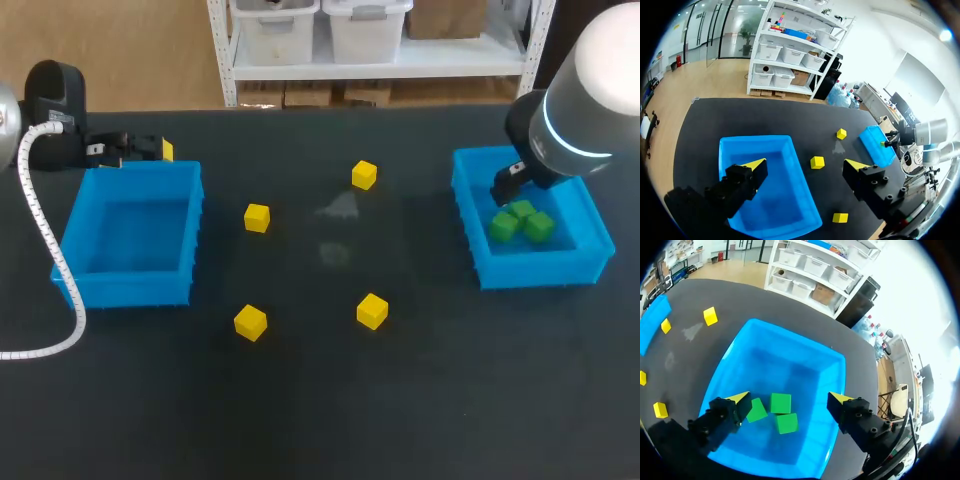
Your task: Put the green cubes in the right bin and the yellow cubes in the left bin.
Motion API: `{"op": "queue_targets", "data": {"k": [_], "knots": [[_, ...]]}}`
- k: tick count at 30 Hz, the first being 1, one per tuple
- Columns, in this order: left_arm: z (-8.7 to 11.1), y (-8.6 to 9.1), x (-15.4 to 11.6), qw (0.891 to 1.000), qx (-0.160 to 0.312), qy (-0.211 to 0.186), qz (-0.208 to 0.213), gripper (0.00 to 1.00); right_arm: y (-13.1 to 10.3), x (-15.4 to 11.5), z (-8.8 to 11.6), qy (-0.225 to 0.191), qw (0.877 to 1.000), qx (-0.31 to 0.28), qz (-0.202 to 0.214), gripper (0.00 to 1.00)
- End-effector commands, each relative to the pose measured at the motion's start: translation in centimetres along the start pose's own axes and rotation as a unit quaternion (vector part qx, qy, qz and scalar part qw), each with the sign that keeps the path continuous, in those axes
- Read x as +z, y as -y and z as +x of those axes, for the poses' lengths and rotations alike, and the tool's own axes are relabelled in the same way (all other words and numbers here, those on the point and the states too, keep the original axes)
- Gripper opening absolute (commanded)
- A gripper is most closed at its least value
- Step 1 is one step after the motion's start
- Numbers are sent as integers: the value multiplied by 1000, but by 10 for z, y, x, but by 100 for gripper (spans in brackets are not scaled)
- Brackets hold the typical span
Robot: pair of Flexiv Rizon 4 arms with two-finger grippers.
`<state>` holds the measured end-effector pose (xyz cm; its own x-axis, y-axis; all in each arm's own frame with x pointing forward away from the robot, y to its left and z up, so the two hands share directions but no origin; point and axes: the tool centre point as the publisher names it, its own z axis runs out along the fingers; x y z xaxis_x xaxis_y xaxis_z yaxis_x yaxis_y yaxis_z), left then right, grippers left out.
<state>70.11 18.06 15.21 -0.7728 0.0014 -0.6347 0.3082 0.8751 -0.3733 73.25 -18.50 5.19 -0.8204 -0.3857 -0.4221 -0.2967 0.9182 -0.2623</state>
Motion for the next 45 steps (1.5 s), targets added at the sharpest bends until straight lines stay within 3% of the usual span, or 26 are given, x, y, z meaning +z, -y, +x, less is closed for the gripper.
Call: {"op": "queue_targets", "data": {"k": [1, 3, 6, 8, 15, 19, 25, 33, 45], "knots": [[2, -3, 0, 1000, 1, 3, 6, 100, 0, 0, 1, 2, 1000, 1, 1, 100], [-2, 1, 6, 1000, 11, -14, 4, 100, 0, 0, 1, 2, 1000, 1, 1, 100], [-9, 11, 21, 995, 88, -50, 1, 100, 0, 0, 1, 2, 1000, 1, 1, 100], [-14, 18, 30, 991, 109, -77, 1, 100, 0, 0, 1, 2, 1000, 1, 1, 100], [-21, 45, 51, 968, 211, -139, -3, 100, 0, 0, 1, 2, 1000, 1, 1, 100], [-18, 53, 61, 956, 233, -179, 1, 100, 0, 0, 1, 2, 1000, 1, 1, 100], [-12, 59, 81, 948, 204, -244, -10, 100, 0, 0, 1, 2, 1000, 1, 1, 100], [-7, 73, 105, 946, 170, -271, -54, 100, 0, 0, 1, 2, 1000, 1, 1, 100], [23, 88, 133, 928, 152, -322, -112, 100, 0, 0, 1, 2, 1000, 1, 1, 100]]}}
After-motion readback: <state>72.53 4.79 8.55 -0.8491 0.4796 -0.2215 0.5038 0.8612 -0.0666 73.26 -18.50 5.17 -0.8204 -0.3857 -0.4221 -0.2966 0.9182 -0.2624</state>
